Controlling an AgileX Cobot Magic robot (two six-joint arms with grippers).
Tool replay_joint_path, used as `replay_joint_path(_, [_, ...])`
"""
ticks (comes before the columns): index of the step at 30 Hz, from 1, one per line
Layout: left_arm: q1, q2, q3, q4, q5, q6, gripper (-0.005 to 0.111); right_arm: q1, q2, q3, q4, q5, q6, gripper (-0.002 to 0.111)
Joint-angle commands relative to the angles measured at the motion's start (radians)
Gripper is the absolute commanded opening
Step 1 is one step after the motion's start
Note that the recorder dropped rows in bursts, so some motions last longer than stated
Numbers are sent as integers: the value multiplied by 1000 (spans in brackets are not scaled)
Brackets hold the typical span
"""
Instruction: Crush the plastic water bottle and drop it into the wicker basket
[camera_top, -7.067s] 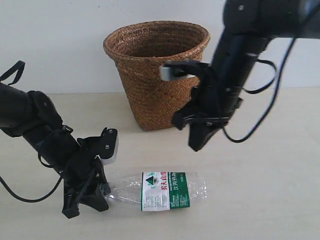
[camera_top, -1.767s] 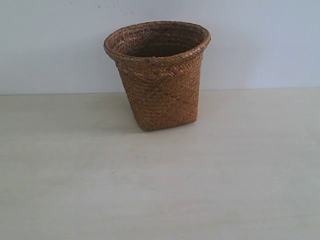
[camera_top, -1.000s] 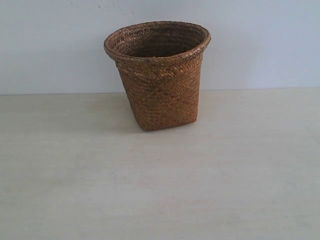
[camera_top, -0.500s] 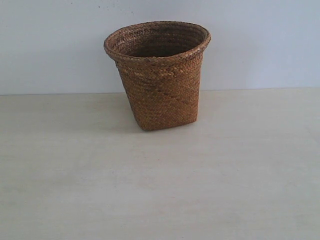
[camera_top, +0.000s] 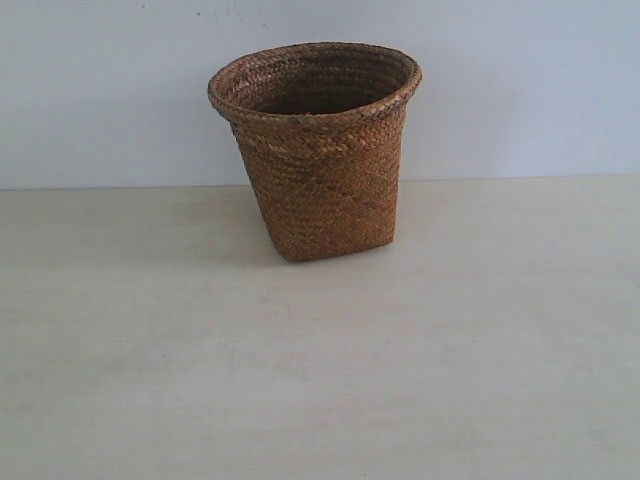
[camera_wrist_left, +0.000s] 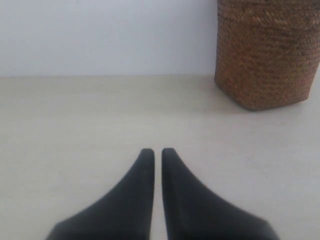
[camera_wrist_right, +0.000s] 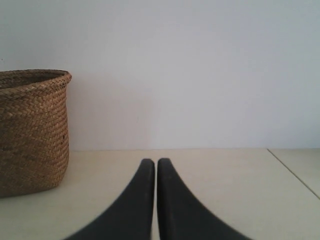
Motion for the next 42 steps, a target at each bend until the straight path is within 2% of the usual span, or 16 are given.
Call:
replay_joint_path(1, [3,-3,3,1,-3,-8,4,-1,-5,4,-48,59,71,0])
replay_joint_path(12, [3,-3,3,1,-3,-8,4,-1,-5,96,-48,84,71,0])
replay_joint_path(25, [3,-3,3,1,-3,-8,4,-1,-5,96,-85,200,71,0])
replay_joint_path(42, [3,-3,3,1,-3,-8,4,-1,-5,96,-85,202,71,0])
